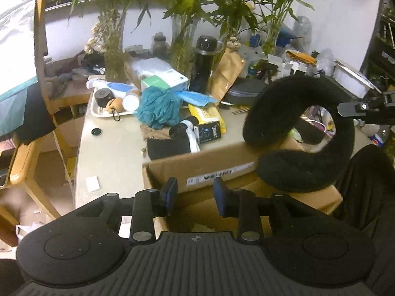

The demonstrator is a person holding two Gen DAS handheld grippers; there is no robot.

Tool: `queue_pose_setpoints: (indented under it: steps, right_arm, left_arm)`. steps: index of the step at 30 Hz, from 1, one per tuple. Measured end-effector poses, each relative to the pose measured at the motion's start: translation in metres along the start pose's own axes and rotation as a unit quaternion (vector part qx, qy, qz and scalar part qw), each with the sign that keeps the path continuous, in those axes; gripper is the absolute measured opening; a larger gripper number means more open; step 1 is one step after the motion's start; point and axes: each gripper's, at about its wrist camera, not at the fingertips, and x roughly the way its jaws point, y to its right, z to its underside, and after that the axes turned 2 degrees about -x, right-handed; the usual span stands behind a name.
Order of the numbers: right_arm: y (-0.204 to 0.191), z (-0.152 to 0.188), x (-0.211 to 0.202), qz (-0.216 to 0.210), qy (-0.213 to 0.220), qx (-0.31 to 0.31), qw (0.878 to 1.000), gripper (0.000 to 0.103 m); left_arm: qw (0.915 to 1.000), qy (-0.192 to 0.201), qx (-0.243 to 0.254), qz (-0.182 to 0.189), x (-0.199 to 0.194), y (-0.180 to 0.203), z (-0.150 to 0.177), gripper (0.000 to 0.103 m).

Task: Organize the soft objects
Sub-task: 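Carry the neck pillow with the right gripper over the cardboard box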

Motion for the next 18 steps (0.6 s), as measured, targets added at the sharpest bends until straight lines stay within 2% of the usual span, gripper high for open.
queue_pose_setpoints:
  steps: [3,7,12,16,18]
  right_arm:
    - [-0.001,0.004,0.002,-0.001,-0.010,0.002,1.000,0.007]
    - [-0.007,0.009,0.002,0.000,-0.020,-0.011,1.000,0.007]
    - [-0.018,0.012,0.008,0.011,-0.035,-0.054,0.998,0.007]
    - [-0.035,0.011,0.018,0.041,-0.040,-0.143,0.988,0.007]
    - [-0.051,0.015,0.026,0.047,-0.039,-0.225,0.972,0.010]
  left_arm:
    - [0.9999,0.000,-0.012,-0.005,-0.002,-0.006,0.001,0.034]
    - [0.9996,0.002,-0.028,-0.008,-0.004,-0.014,0.003,0.044]
    - [0.9992,-0.002,-0.039,-0.012,-0.002,-0.021,0.002,0.044]
    - [0.9991,-0.001,-0.041,-0.011,-0.002,-0.022,0.001,0.045]
    - [0.9991,-0.001,-0.041,-0.012,-0.001,-0.022,0.001,0.045]
